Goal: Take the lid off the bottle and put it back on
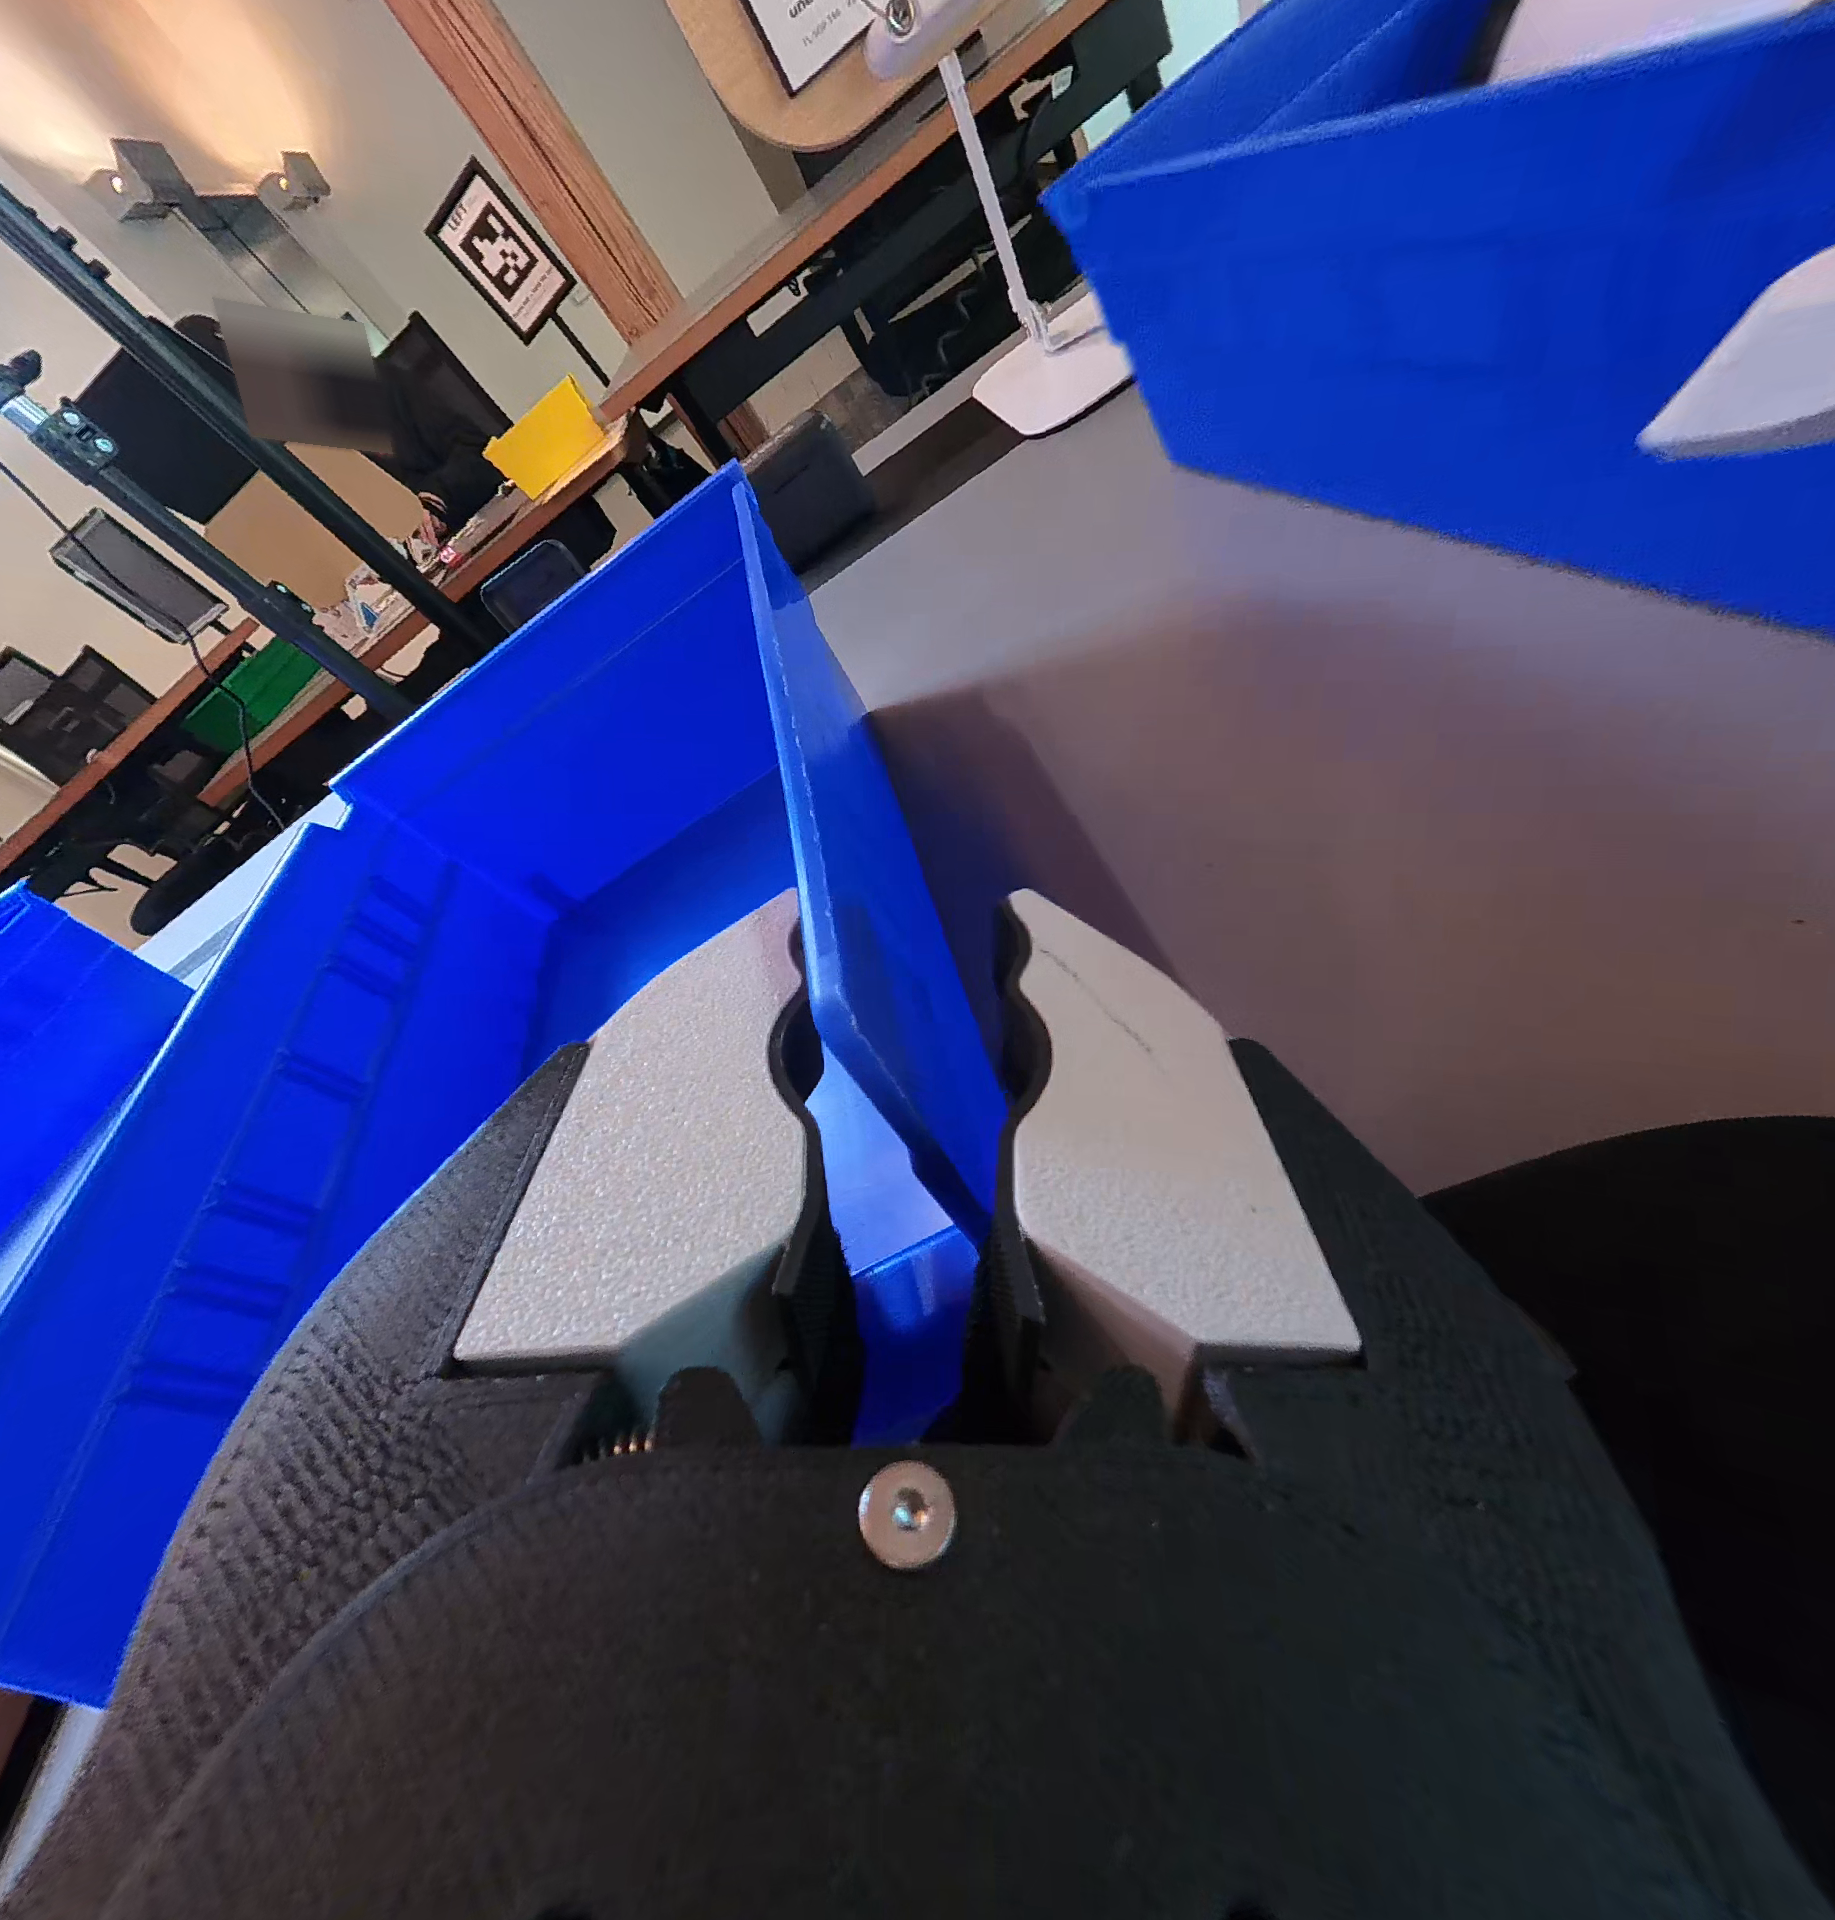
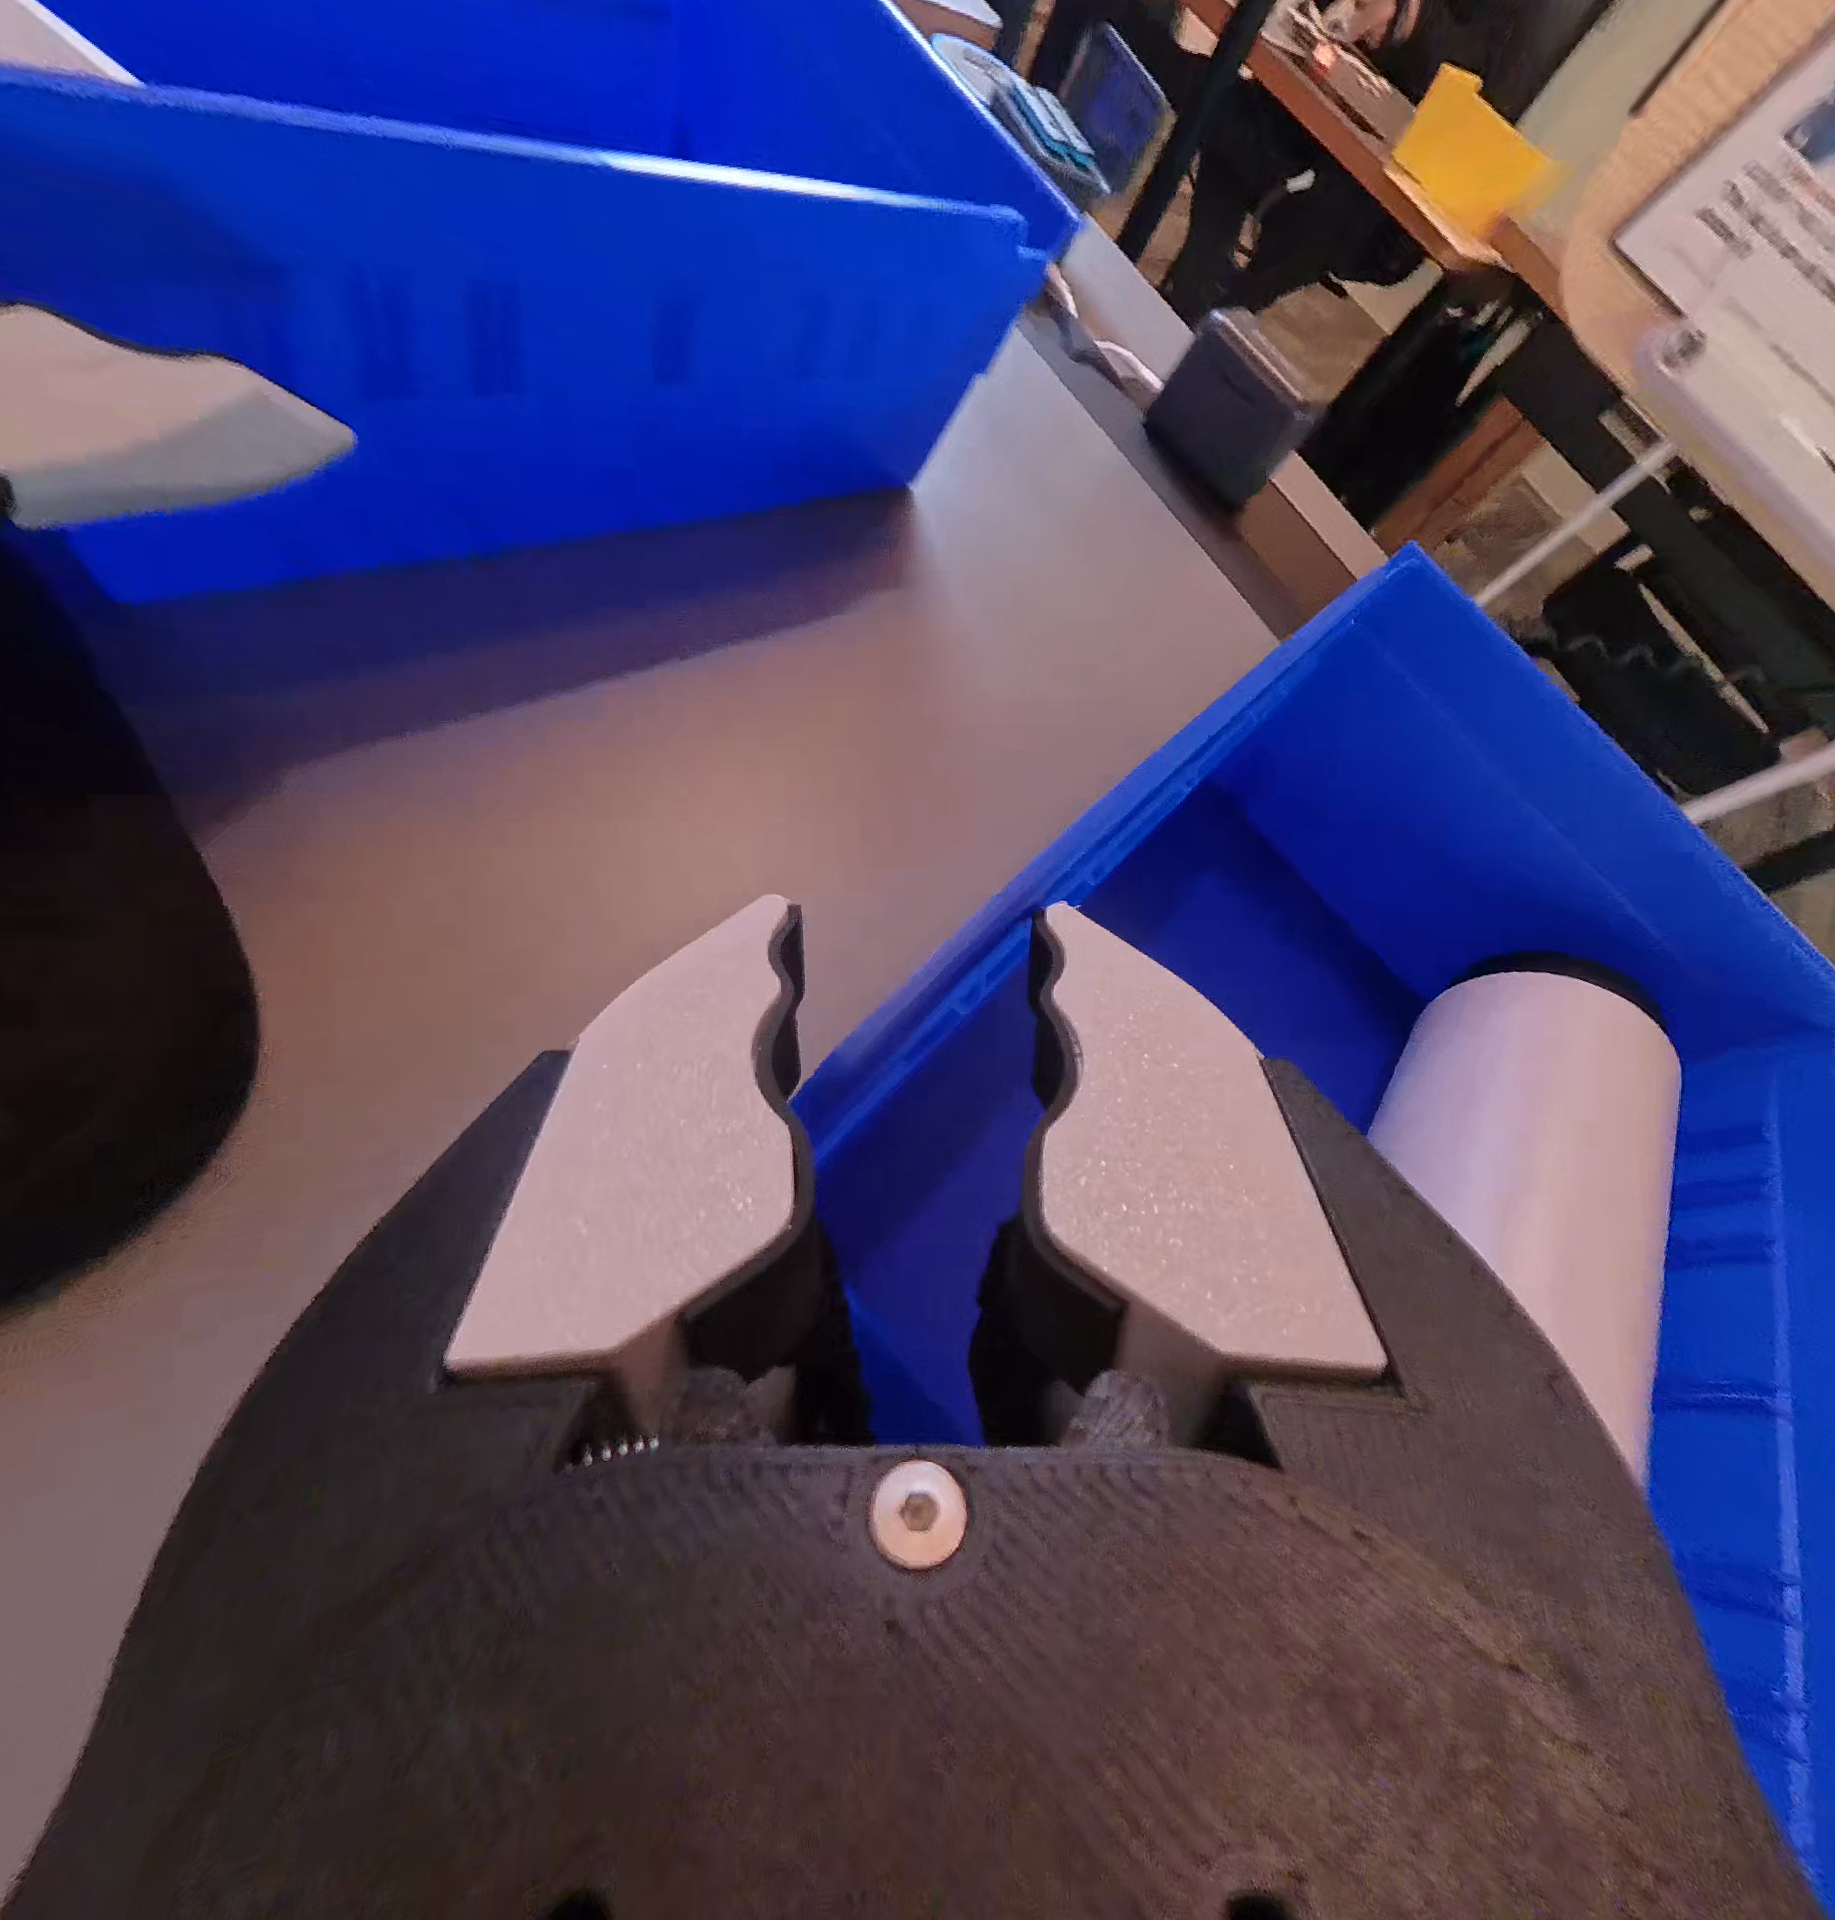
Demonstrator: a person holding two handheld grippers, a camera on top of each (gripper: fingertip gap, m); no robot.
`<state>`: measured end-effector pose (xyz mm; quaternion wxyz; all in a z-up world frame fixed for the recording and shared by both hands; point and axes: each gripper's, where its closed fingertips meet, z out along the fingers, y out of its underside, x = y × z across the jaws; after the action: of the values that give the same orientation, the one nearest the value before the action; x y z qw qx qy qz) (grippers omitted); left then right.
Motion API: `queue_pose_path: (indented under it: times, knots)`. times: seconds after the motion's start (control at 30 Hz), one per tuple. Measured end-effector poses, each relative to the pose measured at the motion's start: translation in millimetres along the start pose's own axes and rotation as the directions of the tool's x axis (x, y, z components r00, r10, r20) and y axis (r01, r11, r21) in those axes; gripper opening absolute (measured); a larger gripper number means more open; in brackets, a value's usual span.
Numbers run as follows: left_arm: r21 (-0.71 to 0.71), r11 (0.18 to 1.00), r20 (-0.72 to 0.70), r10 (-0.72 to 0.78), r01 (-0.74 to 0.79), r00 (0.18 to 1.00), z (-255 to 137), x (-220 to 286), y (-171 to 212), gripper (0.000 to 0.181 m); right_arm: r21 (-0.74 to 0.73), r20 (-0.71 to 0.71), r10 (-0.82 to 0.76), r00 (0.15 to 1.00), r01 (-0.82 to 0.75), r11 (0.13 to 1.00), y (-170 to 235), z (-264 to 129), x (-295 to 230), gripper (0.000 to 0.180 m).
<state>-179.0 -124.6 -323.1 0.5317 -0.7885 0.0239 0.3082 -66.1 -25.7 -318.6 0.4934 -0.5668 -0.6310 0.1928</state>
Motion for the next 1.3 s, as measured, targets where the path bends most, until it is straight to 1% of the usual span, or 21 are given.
queue_pose_path:
  times: [0.13, 0.2, 0.27, 0.33, 0.37, 0.43, 0.5, 0.57, 0.63, 0.7, 0.77, 0.9, 1.03, 1.13, 1.17, 1.2, 1.23, 1.27, 1.3]
  knots:
    - [0.04, 0.999, -0.015, -0.005, 0.006, 1.0, -4, 1, -5, 0.045, 0.041, 0.061, -0.043, 0.997, 0.041, 0.998, -20, 15, -23, 0.043]
    - [0.096, 0.995, -0.042, -0.027, 0.031, 0.999, -9, 1, -12, 0.054, 0.075, 0.089, -0.06, 0.994, 0.054, 0.996, -29, 21, -34, 0.043]
    - [0.189, 0.975, -0.104, -0.094, 0.113, 0.99, -20, -1, -25, 0.064, 0.114, 0.108, -0.087, 0.99, 0.075, 0.991, -37, 26, -45, 0.044]
    - [0.301, 0.92, -0.173, -0.207, 0.252, 0.963, -37, -14, -42, 0.073, 0.15, 0.118, -0.116, 0.986, 0.098, 0.984, -43, 30, -53, 0.045]
    - [0.352, 0.884, -0.183, -0.258, 0.308, 0.949, -47, -28, -48, 0.075, 0.164, 0.122, -0.129, 0.984, 0.108, 0.981, -45, 32, -57, 0.046]
    - [0.43, 0.832, -0.119, -0.331, 0.349, 0.936, -63, -70, -48, 0.077, 0.186, 0.134, -0.141, 0.981, 0.115, 0.976, -50, 34, -64, 0.046]
    - [0.46, 0.826, 0.028, -0.381, 0.326, 0.924, -76, -118, -31, 0.077, 0.207, 0.155, -0.141, 0.978, 0.107, 0.972, -55, 38, -70, 0.046]
    - [0.429, 0.84, 0.147, -0.428, 0.333, 0.892, -82, -158, 0, 0.081, 0.222, 0.157, -0.138, 0.978, 0.101, 0.97, -59, 42, -73, 0.046]
    - [0.376, 0.847, 0.213, -0.474, 0.376, 0.854, -83, -183, 35, 0.088, 0.229, 0.165, -0.143, 0.976, 0.103, 0.968, -62, 45, -74, 0.046]
    - [0.31, 0.852, 0.247, -0.501, 0.422, 0.829, -82, -194, 67, 0.094, 0.237, 0.173, -0.154, 0.973, 0.111, 0.965, -63, 47, -75, 0.045]
    - [0.257, 0.857, 0.252, -0.506, 0.448, 0.824, -79, -194, 88, 0.096, 0.248, 0.187, -0.166, 0.968, 0.117, 0.962, -65, 49, -76, 0.045]
    - [0.186, 0.863, 0.21, -0.501, 0.469, 0.839, -72, -186, 105, 0.096, 0.277, 0.225, -0.186, 0.957, 0.12, 0.953, -70, 55, -80, 0.044]
    - [0.165, 0.854, 0.17, -0.517, 0.493, 0.839, -72, -184, 107, 0.093, 0.313, 0.267, -0.224, 0.937, 0.135, 0.94, -76, 61, -85, 0.044]
    - [0.145, 0.859, 0.169, -0.511, 0.491, 0.843, -71, -181, 109, 0.091, 0.343, 0.292, -0.23, 0.928, 0.123, 0.931, -79, 61, -87, 0.043]
    - [0.144, 0.862, 0.181, -0.506, 0.486, 0.843, -71, -182, 110, 0.091, 0.358, 0.274, -0.22, 0.936, 0.113, 0.927, -81, 59, -86, 0.046]
    - [0.142, 0.866, 0.195, -0.499, 0.479, 0.845, -71, -183, 111, 0.091, 0.399, 0.23, -0.203, 0.952, 0.098, 0.912, -89, 54, -82, 0.061]
    - [0.137, 0.872, 0.206, -0.49, 0.47, 0.847, -71, -183, 111, 0.09, 0.458, 0.172, -0.195, 0.966, 0.097, 0.883, -100, 46, -79, 0.072]
    - [0.128, 0.876, 0.212, -0.482, 0.465, 0.85, -70, -183, 112, 0.088, 0.525, 0.097, -0.186, 0.978, 0.109, 0.844, -112, 34, -74, 0.075]
    - [0.114, 0.88, 0.217, -0.475, 0.461, 0.853, -68, -182, 114, 0.085, 0.586, 0.023, -0.182, 0.983, 0.134, 0.799, -124, 22, -71, 0.071]
